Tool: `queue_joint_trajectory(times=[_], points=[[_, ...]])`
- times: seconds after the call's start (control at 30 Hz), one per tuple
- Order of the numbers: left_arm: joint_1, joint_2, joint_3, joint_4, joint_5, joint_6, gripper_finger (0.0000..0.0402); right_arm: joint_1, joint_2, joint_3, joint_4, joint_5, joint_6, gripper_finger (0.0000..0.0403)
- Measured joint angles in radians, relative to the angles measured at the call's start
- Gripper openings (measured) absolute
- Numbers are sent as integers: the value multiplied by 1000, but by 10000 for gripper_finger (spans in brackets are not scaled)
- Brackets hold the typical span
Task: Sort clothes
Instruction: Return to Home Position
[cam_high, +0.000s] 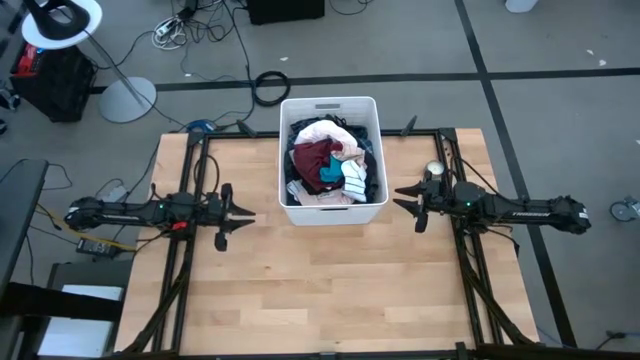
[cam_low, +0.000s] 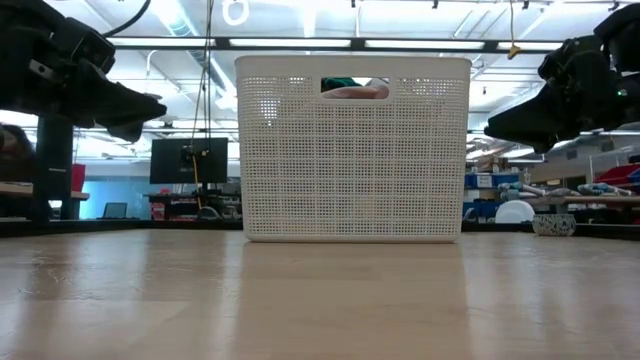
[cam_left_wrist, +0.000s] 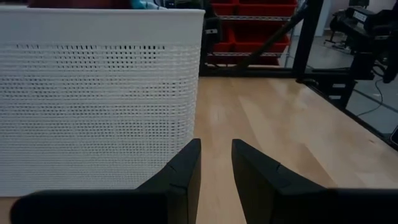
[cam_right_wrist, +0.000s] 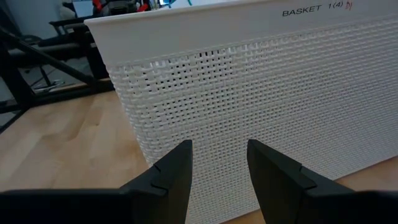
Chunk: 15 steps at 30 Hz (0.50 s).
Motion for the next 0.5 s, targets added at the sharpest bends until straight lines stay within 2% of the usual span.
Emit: queue_joint_trajectory(times=[0.3,0.5], points=[[0,-74,0,11,-76,28,96,0,0,0,0,0,1,155],[0,-106,1,-24,-49,29,96,0,0,0,0,0,1,155]])
